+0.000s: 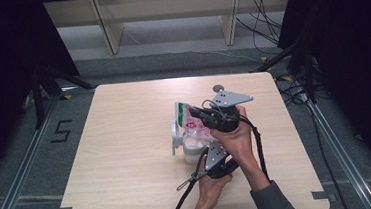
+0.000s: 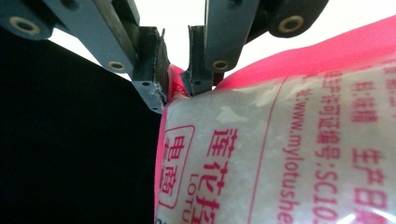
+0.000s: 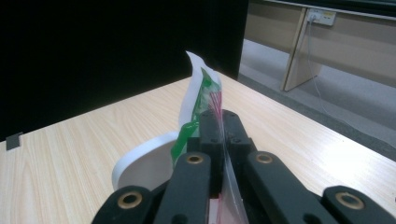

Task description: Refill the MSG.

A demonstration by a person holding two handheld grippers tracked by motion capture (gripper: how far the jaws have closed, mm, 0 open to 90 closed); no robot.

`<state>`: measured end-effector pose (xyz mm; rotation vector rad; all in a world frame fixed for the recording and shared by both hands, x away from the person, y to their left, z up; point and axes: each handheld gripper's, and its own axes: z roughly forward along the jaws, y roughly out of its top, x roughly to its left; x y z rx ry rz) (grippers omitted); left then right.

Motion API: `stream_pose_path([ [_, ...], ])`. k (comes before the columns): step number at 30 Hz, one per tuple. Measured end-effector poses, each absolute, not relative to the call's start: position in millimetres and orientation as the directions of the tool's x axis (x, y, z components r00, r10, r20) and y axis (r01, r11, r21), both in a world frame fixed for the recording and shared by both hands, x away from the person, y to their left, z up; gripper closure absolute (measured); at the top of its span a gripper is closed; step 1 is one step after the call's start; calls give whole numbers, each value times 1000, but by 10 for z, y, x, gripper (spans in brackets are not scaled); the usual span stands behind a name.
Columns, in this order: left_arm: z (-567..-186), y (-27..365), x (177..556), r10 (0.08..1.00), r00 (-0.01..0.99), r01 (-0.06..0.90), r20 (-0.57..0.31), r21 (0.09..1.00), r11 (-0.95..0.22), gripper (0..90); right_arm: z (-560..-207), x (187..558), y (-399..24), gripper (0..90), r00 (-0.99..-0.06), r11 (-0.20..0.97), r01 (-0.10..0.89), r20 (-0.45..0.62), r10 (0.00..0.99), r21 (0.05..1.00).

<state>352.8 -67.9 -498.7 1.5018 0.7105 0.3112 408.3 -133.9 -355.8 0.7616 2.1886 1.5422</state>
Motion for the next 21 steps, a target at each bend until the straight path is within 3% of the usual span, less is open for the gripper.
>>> stream_pose_path([
  [11, -4988, -683, 3515, 604, 763, 235, -230, 969, 72, 784, -3561, 4062, -1335, 899, -785, 259, 245, 34, 619, 935],
  [21, -4995, -687, 3521, 604, 763, 236, -231, 969, 73, 784, -3578, 4102, -1339, 899, -794, 264, 206, 4, 608, 942],
])
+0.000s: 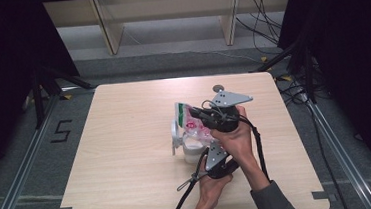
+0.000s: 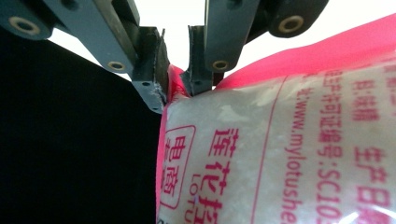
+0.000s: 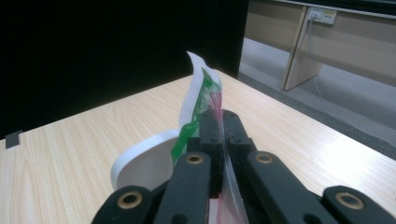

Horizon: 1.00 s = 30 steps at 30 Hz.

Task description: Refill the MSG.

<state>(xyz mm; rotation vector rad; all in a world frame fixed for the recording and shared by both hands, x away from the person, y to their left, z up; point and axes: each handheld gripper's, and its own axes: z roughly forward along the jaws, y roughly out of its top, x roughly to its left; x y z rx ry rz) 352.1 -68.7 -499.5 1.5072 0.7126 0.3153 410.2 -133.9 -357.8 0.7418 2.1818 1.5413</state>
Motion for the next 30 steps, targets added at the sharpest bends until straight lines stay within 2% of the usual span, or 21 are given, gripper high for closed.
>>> stream_pose_path([
  [4, -4989, -682, 3513, 609, 762, 226, -220, 972, 68, 784, -3557, 4061, -1336, 899, -787, 259, 241, 33, 615, 935],
  [12, -4997, -687, 3521, 605, 763, 233, -230, 970, 74, 784, -3578, 4082, -1333, 899, -792, 253, 236, 35, 610, 938],
  [13, -4998, -686, 3520, 605, 763, 231, -227, 970, 73, 784, -3577, 4101, -1337, 899, -801, 266, 208, 8, 599, 941],
  [18, -4992, -683, 3525, 604, 763, 235, -230, 969, 73, 784, -3563, 4064, -1334, 899, -786, 260, 242, 32, 617, 935],
  [29, -4992, -681, 3539, 603, 767, 226, -219, 972, 65, 784, -3563, 4068, -1333, 899, -788, 260, 237, 29, 615, 936],
  [30, -4992, -683, 3542, 604, 765, 229, -222, 971, 68, 785, -3561, 4086, -1344, 899, -793, 267, 213, 6, 610, 940],
])
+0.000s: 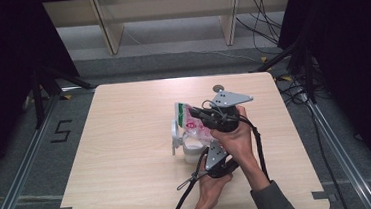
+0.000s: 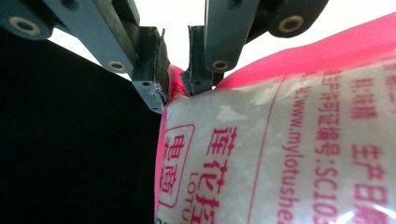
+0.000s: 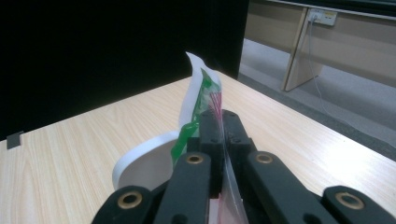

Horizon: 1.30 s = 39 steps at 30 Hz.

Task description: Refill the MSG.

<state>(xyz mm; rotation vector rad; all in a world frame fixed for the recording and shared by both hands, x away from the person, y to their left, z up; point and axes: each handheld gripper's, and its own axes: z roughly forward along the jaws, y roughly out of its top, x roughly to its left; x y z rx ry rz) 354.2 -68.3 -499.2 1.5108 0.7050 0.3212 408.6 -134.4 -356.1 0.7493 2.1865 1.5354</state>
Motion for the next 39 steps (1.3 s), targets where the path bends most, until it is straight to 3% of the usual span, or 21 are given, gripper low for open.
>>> stream_pose_path([
  [39, -5005, -697, 3565, 598, 765, 239, -240, 968, 83, 785, -3580, 4097, -1330, 899, -801, 267, 210, 9, 599, 941],
])
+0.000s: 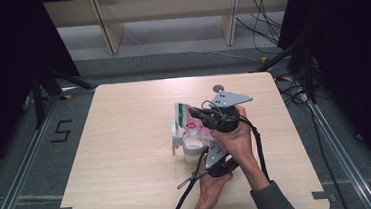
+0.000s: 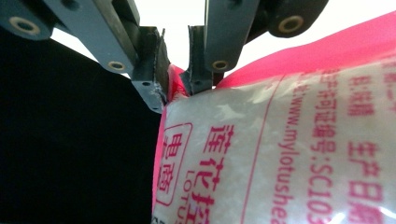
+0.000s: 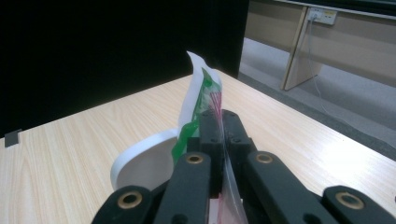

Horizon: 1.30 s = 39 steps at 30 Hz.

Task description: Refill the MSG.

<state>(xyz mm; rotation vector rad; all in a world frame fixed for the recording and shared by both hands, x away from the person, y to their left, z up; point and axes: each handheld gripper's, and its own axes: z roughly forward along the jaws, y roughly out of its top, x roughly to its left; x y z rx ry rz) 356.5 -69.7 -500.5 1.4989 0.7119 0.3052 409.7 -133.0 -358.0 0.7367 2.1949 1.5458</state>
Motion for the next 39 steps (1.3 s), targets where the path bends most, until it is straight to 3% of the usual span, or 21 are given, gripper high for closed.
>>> stream_pose_path([
  [18, -5010, -711, 3555, 589, 773, 236, -236, 969, 78, 785, -3591, 4121, -1367, 899, -792, 278, 205, -7, 610, 938],
  [19, -5008, -709, 3557, 590, 772, 239, -237, 968, 77, 785, -3586, 4096, -1363, 898, -782, 261, 249, 34, 622, 933],
  [39, -4999, -702, 3560, 586, 774, 238, -240, 968, 81, 786, -3609, 4105, -1329, 898, -791, 272, 226, 13, 612, 935],
])
